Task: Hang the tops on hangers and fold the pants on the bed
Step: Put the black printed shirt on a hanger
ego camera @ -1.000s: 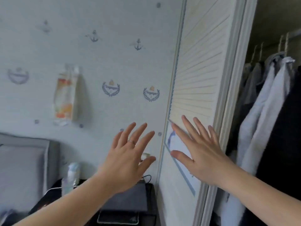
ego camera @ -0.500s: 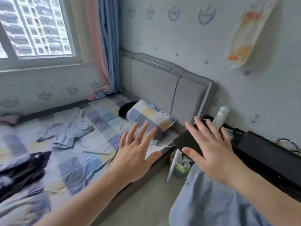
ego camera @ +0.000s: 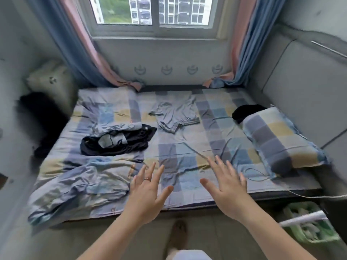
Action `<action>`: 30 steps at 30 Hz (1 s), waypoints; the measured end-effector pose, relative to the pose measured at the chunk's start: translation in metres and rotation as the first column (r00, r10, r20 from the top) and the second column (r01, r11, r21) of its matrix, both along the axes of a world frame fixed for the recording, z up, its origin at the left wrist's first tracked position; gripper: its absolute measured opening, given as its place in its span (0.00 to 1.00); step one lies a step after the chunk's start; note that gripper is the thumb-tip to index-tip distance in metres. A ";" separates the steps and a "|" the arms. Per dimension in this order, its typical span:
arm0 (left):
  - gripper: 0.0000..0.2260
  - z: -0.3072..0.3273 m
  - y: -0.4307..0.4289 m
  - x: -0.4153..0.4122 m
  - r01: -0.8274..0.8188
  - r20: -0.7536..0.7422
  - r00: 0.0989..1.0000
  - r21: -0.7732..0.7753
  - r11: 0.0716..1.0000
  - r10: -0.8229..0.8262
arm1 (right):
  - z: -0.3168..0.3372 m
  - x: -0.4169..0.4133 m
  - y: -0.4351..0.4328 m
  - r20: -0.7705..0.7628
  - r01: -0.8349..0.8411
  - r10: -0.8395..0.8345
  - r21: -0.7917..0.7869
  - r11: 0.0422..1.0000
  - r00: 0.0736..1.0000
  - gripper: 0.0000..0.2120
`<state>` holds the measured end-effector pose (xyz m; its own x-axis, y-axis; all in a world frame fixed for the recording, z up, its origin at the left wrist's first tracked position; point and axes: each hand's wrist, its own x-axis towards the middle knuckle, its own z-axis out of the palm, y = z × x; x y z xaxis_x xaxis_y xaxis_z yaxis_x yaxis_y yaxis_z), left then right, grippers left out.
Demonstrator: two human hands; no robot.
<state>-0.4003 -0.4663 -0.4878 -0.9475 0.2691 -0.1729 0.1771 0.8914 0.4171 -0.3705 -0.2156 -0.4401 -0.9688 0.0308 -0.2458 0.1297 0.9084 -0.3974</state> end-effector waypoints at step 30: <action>0.28 -0.203 -0.127 -0.395 -0.076 0.324 0.942 -0.063 0.995 0.092 | -0.240 -0.392 -0.108 0.342 0.021 0.013 -0.095 0.995 0.940 0.31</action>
<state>-0.7950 -0.5928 -0.6908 -0.8560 0.1745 -0.4866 -0.0375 0.9178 0.3952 -0.7625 -0.3235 -0.6797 -0.8257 -0.0056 -0.5640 0.2767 0.8674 -0.4136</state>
